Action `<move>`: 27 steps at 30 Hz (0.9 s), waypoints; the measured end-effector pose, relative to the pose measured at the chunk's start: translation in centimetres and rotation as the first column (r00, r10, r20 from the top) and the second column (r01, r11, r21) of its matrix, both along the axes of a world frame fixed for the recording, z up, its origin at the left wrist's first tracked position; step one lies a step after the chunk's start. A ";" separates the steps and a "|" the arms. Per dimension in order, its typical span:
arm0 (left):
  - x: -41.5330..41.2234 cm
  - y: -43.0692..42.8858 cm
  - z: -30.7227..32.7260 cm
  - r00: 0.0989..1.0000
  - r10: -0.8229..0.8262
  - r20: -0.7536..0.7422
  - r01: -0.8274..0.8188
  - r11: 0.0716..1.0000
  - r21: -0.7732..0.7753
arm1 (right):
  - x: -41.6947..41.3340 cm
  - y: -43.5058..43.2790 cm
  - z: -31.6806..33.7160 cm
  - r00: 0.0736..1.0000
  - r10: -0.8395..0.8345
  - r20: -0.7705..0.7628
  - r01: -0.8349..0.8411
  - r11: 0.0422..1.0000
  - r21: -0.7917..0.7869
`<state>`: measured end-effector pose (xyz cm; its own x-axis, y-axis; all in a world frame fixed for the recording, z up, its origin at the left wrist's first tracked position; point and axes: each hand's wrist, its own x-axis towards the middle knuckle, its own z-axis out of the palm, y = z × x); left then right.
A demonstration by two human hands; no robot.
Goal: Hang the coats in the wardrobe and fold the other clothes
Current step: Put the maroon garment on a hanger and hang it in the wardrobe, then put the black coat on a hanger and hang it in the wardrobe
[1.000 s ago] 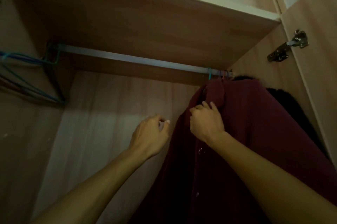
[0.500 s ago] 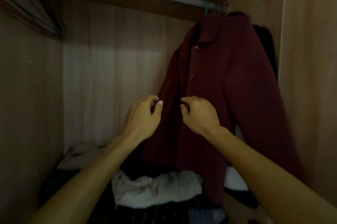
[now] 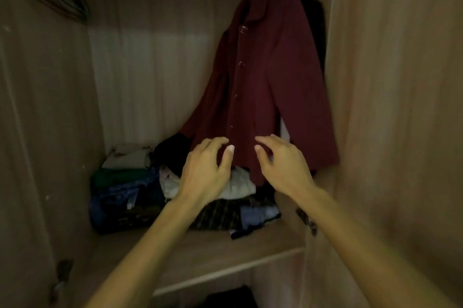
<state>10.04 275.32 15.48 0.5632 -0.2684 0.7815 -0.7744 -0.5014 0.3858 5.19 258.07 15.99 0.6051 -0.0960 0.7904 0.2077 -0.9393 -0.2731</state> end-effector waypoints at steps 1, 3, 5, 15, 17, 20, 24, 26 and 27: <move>-1.9 -0.3 -0.7 1.000 -0.002 -0.012 0.002 1.000 0.009 | -1.8 -0.3 -0.7 1.000 0.003 -0.004 -0.003 1.000 0.010; -5.5 -0.9 -2.2 0.999 -0.013 -0.031 0.014 0.999 0.029 | -5.3 -0.7 -2.4 1.000 0.017 -0.018 -0.017 0.999 0.035; -8.9 -1.5 -3.6 0.998 -0.051 -0.047 0.054 0.997 0.047 | -9.1 -1.2 -4.2 0.999 0.028 -0.035 -0.026 0.997 0.076; -23.6 -6.9 -10.6 0.885 -0.377 -0.272 0.415 0.905 0.094 | -29.8 -4.7 -13.1 0.976 -0.220 0.007 0.209 0.938 0.277; -26.3 -8.1 -11.9 0.828 -0.468 -0.309 0.501 0.865 0.034 | -33.8 -5.6 -15.6 0.946 -0.309 -0.101 0.325 0.902 0.284; -30.3 -10.0 -14.1 0.750 -0.563 -0.348 0.600 0.800 -0.001 | -40.2 -6.3 -19.4 0.863 -0.444 -0.241 0.502 0.804 0.319; -35.9 -12.2 -18.1 0.582 -0.673 -0.456 0.744 0.668 -0.037 | -49.2 -4.6 -22.7 0.731 -0.595 -0.334 0.682 0.629 0.373; -39.2 -13.2 -20.2 0.489 -0.723 -0.488 0.812 0.582 -0.048 | -53.5 -3.1 -24.0 0.650 -0.648 -0.397 0.760 0.535 0.370; -40.9 -13.7 -21.2 0.446 -0.740 -0.503 0.840 0.540 -0.049 | -55.6 -2.3 -24.6 0.614 -0.667 -0.422 0.789 0.491 0.369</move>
<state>-30.87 261.60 -5.70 0.2665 -0.8751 0.4039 -0.6482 0.1474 0.7470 -50.38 255.81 -8.57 0.2647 -0.8932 0.3634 -0.6028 -0.4474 -0.6607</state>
